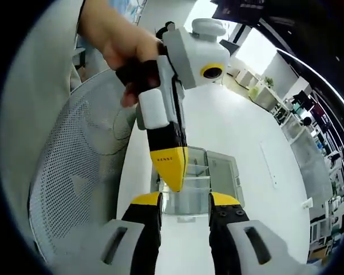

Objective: Insert the divider into the dual guide fixture by aligning both edges with the guide slots and pushing it downward to the bottom, including one-sided entry, uneven engagement, binding, and posture correction.

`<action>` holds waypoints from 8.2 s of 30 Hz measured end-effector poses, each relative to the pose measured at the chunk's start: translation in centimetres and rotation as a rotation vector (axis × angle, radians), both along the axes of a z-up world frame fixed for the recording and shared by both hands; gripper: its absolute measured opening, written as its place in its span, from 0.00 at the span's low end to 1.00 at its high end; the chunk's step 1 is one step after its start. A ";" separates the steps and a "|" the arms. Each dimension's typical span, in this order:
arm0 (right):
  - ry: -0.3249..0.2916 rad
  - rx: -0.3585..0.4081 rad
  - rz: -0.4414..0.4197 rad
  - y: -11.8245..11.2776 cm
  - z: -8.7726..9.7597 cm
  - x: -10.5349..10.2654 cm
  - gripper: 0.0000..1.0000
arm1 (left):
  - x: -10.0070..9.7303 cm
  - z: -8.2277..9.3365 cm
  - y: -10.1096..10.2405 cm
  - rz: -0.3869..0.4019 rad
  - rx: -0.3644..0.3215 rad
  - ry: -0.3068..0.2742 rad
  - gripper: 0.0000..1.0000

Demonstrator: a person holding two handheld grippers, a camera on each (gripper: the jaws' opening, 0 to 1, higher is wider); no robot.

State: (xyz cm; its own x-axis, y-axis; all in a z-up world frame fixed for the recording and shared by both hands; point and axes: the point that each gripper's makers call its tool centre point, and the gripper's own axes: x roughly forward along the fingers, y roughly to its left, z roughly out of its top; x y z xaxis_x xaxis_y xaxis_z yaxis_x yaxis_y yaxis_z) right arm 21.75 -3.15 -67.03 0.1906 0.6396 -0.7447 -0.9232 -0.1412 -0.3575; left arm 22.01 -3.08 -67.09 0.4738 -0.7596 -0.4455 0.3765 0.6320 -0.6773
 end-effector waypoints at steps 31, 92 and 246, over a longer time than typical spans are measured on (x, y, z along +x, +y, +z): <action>0.011 0.032 -0.029 0.1 1.4 0.8 0.29 | 0.1 0.3 0.6 0.011 -0.053 -0.040 0.00; 0.430 -0.118 0.158 -0.3 1.2 -1.6 0.00 | -2.0 0.8 0.3 -0.305 0.217 -0.502 0.00; 0.308 -0.381 0.027 7.3 -6.0 3.2 0.00 | -1.1 -2.7 8.7 -0.013 0.349 -0.327 0.60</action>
State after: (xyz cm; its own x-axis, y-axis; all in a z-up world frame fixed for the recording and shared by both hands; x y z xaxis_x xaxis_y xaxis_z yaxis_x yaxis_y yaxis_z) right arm 24.92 4.18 -73.03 -0.0879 0.3124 -0.9459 -0.9722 -0.2340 0.0131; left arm 20.94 5.66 -69.83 0.6231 -0.5982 -0.5039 0.5441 0.7943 -0.2702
